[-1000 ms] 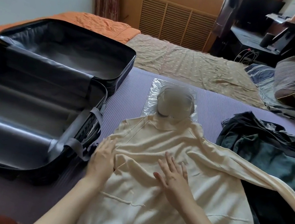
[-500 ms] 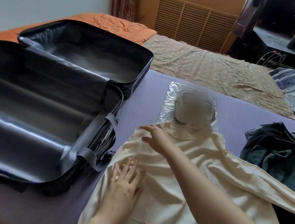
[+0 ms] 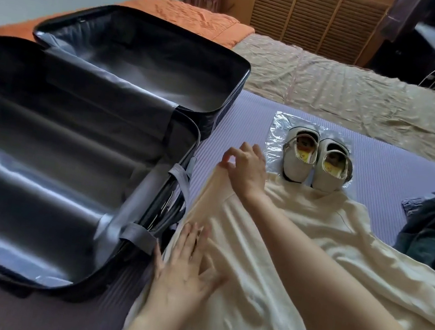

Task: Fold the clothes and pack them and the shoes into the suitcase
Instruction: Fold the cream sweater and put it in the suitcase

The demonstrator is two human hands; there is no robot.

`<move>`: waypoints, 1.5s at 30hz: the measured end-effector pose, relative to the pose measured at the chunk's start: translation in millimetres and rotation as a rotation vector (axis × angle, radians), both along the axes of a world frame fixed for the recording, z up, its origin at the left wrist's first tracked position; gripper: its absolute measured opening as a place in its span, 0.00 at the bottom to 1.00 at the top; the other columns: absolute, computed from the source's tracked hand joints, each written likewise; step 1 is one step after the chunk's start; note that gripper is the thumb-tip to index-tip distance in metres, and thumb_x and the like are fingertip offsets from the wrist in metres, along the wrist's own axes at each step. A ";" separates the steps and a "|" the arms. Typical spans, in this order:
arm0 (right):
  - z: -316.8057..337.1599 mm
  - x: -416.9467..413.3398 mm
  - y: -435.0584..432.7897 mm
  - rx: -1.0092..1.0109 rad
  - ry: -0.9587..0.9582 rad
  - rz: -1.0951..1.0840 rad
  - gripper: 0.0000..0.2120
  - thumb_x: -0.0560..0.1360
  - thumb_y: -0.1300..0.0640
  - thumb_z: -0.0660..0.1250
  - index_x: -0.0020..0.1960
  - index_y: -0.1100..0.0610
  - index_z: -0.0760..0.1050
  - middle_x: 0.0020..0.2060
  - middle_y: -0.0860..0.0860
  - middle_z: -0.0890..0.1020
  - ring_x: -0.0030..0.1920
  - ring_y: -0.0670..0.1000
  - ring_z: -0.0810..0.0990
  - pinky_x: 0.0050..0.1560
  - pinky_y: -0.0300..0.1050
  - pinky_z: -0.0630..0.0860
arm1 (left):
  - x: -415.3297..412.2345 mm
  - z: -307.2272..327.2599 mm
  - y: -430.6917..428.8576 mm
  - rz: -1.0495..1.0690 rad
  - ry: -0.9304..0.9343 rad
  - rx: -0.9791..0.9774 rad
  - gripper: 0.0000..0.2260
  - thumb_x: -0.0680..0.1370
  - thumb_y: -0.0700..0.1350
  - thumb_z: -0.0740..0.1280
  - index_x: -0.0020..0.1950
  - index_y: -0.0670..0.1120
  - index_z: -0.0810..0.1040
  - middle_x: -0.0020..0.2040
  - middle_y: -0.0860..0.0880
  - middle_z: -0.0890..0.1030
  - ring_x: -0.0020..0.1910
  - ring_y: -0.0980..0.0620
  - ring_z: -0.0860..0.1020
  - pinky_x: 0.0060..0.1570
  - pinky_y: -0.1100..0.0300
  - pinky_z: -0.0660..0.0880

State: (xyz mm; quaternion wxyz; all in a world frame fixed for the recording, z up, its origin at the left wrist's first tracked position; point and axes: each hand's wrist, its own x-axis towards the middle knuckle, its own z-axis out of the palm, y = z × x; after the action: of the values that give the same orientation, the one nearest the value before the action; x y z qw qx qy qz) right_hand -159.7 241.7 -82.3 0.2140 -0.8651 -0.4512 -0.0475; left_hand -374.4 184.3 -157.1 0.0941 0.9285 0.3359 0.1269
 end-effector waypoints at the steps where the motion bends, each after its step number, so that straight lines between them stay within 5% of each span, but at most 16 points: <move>1: -1.8 -0.4 1.9 -0.021 0.025 -0.018 0.05 0.76 0.54 0.66 0.50 0.50 0.80 0.51 0.51 0.79 0.56 0.54 0.73 0.50 0.44 0.63 | 0.4 1.1 4.5 0.014 0.020 -0.024 0.37 0.76 0.69 0.41 0.70 0.44 0.69 0.70 0.46 0.71 0.69 0.50 0.69 0.69 0.44 0.54; 6: -24.0 -0.9 -6.2 -0.106 0.174 -0.043 0.11 0.78 0.52 0.63 0.60 0.49 0.76 0.55 0.52 0.82 0.55 0.55 0.79 0.49 0.46 0.72 | 3.7 15.4 6.7 0.115 0.009 -0.077 0.34 0.79 0.63 0.43 0.67 0.41 0.73 0.65 0.45 0.76 0.59 0.48 0.78 0.61 0.53 0.59; 9: -19.2 -7.5 -30.2 -0.066 0.147 0.049 0.19 0.77 0.53 0.65 0.67 0.49 0.71 0.57 0.50 0.82 0.56 0.54 0.80 0.51 0.49 0.75 | -0.7 6.0 5.7 0.062 -0.059 -0.008 0.26 0.79 0.54 0.50 0.68 0.41 0.72 0.67 0.43 0.73 0.63 0.46 0.75 0.63 0.51 0.59; 12: -16.4 -32.9 -77.7 0.099 0.095 0.137 0.14 0.74 0.55 0.69 0.59 0.53 0.78 0.53 0.50 0.83 0.52 0.54 0.81 0.51 0.49 0.77 | -11.3 8.5 2.4 -0.018 -0.202 -0.012 0.23 0.76 0.45 0.51 0.71 0.42 0.66 0.69 0.42 0.71 0.69 0.48 0.66 0.65 0.49 0.64; 15: -26.5 -74.2 -134.9 0.138 0.064 0.162 0.09 0.73 0.49 0.67 0.49 0.51 0.81 0.43 0.47 0.82 0.44 0.53 0.80 0.44 0.46 0.75 | -24.4 12.2 1.0 -0.079 -0.327 -0.065 0.27 0.70 0.36 0.52 0.69 0.43 0.71 0.69 0.44 0.71 0.70 0.49 0.64 0.67 0.55 0.59; 20: -43.3 -144.4 -202.5 0.144 0.024 0.162 0.17 0.68 0.35 0.66 0.47 0.47 0.79 0.45 0.43 0.79 0.47 0.47 0.75 0.48 0.40 0.70 | -39.3 6.2 -2.3 -0.058 -0.271 -0.099 0.22 0.69 0.31 0.70 0.62 0.44 0.78 0.67 0.42 0.73 0.68 0.44 0.70 0.66 0.57 0.62; 25: -43.8 -193.8 -214.0 0.108 -0.009 0.065 0.26 0.63 0.24 0.59 0.38 0.45 0.76 0.37 0.41 0.76 0.40 0.47 0.73 0.45 0.41 0.64 | -33.4 20.2 2.8 -0.098 -0.252 -0.058 0.18 0.66 0.28 0.72 0.54 0.41 0.82 0.57 0.41 0.80 0.58 0.43 0.78 0.59 0.56 0.72; 29: -47.7 -217.0 -203.1 0.036 -0.066 0.000 0.17 0.65 0.33 0.60 0.34 0.46 0.74 0.33 0.43 0.74 0.36 0.49 0.75 0.43 0.42 0.62 | -34.6 33.4 10.2 -0.144 -0.259 -0.059 0.13 0.65 0.29 0.72 0.46 0.42 0.82 0.46 0.45 0.80 0.47 0.46 0.78 0.50 0.63 0.71; 34: -50.9 -227.0 -205.0 0.192 0.024 0.130 0.10 0.70 0.45 0.63 0.33 0.48 0.74 0.30 0.43 0.75 0.33 0.45 0.75 0.38 0.37 0.66 | -38.7 31.8 17.5 -0.129 -0.144 0.026 0.09 0.69 0.33 0.71 0.47 0.42 0.81 0.45 0.47 0.77 0.47 0.47 0.76 0.42 0.53 0.78; 39: -47.1 -226.6 -219.8 0.080 0.083 0.119 0.12 0.71 0.41 0.61 0.36 0.46 0.78 0.34 0.41 0.75 0.36 0.41 0.74 0.36 0.33 0.68 | -42.5 38.5 3.4 -0.147 -0.195 0.082 0.06 0.68 0.31 0.71 0.42 0.39 0.81 0.60 0.39 0.77 0.63 0.40 0.72 0.54 0.49 0.76; 45: -40.3 -216.6 -231.8 0.087 0.073 0.139 0.09 0.73 0.46 0.61 0.43 0.45 0.80 0.42 0.40 0.79 0.43 0.42 0.75 0.41 0.37 0.74 | -76.0 35.4 -20.3 -0.063 -0.200 -0.032 0.11 0.71 0.38 0.73 0.52 0.44 0.81 0.43 0.48 0.78 0.42 0.46 0.77 0.41 0.52 0.78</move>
State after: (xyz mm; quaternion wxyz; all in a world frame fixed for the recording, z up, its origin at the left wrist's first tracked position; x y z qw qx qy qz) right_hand -376.3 10.0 -122.6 0.2703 -0.8228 -0.4995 -0.0205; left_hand -450.4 164.0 -121.7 0.1459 0.9198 0.2973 0.2106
